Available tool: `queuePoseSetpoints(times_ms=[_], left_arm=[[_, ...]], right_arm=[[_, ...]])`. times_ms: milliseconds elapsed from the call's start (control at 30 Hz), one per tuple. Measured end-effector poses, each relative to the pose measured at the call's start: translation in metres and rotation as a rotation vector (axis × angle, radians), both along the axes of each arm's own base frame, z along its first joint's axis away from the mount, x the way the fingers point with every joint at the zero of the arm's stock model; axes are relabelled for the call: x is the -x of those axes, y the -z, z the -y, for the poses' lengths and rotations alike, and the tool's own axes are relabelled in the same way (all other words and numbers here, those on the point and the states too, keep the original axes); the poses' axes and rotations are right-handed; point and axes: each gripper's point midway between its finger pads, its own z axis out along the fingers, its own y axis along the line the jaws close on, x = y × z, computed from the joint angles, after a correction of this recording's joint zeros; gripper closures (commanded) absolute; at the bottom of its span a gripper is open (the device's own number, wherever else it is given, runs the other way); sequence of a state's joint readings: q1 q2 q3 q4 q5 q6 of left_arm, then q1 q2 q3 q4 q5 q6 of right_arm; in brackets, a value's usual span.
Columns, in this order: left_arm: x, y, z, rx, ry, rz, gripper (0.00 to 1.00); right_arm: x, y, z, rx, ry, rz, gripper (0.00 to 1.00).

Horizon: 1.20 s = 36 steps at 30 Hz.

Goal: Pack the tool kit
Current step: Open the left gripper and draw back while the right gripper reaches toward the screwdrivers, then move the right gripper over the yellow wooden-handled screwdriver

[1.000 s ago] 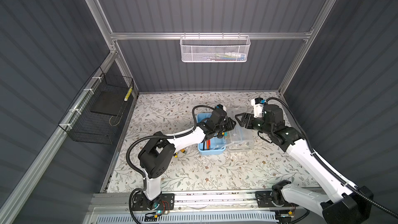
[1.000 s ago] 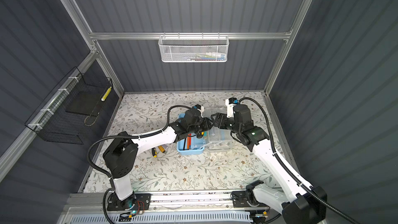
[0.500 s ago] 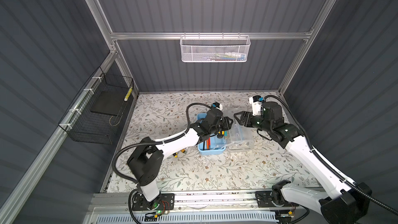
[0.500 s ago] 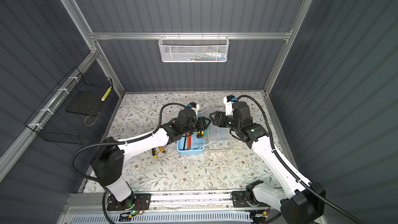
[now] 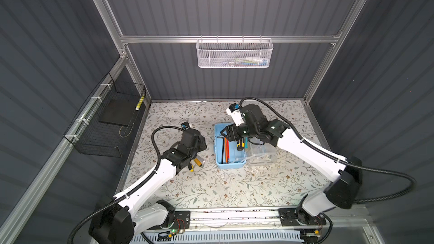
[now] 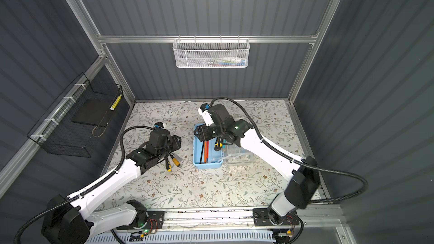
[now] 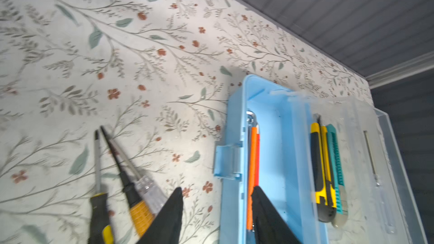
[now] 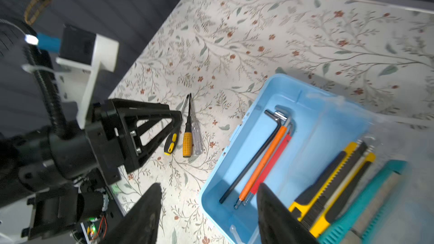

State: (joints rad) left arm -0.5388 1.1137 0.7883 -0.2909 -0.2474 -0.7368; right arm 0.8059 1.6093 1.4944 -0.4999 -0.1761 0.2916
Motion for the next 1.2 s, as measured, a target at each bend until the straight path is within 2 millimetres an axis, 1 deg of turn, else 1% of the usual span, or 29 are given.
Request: queuePoseSetpoints(times_ms=[100,167,233,300,367,433,533,667,733,833,967,1100,1200], left_arm=[[0.000,0.002,-0.028,0.015,-0.063,-0.021,0.51],[0.000,0.010,-0.046,0.021,-0.104,-0.042,0.51],[0.001,0.024,-0.062,0.024,-0.139,-0.078,0.50],[0.005,0.038,-0.075,0.031,-0.163,-0.114,0.51],[0.010,0.051,-0.082,0.045,-0.174,-0.146,0.51],[0.013,0.061,-0.085,0.066,-0.177,-0.169,0.51],[0.017,0.071,-0.085,0.094,-0.169,-0.187,0.51],[0.017,0.076,-0.083,0.118,-0.160,-0.188,0.52],[0.018,0.079,-0.085,0.129,-0.169,-0.185,0.53],[0.024,0.083,-0.093,0.143,-0.197,-0.181,0.53],[0.028,0.082,-0.101,0.165,-0.220,-0.157,0.53],[0.029,0.083,-0.104,0.185,-0.224,-0.149,0.53],[0.028,0.086,-0.103,0.197,-0.222,-0.150,0.53]], right_arm=[[0.009,0.024,-0.028,0.060,-0.069,-0.032,0.42],[0.015,0.039,-0.043,0.092,-0.104,-0.050,0.46],[0.021,0.054,-0.057,0.122,-0.137,-0.069,0.48],[0.027,0.068,-0.069,0.149,-0.163,-0.087,0.50],[0.032,0.082,-0.078,0.171,-0.182,-0.105,0.52],[0.038,0.097,-0.086,0.193,-0.200,-0.124,0.54],[0.046,0.115,-0.095,0.218,-0.222,-0.148,0.56],[0.052,0.135,-0.107,0.241,-0.247,-0.177,0.57],[0.052,0.143,-0.112,0.247,-0.253,-0.189,0.57],[0.050,0.153,-0.119,0.253,-0.255,-0.201,0.57],[0.045,0.164,-0.129,0.257,-0.256,-0.206,0.57],[0.039,0.173,-0.137,0.261,-0.256,-0.209,0.57],[0.037,0.180,-0.140,0.269,-0.256,-0.215,0.57]])
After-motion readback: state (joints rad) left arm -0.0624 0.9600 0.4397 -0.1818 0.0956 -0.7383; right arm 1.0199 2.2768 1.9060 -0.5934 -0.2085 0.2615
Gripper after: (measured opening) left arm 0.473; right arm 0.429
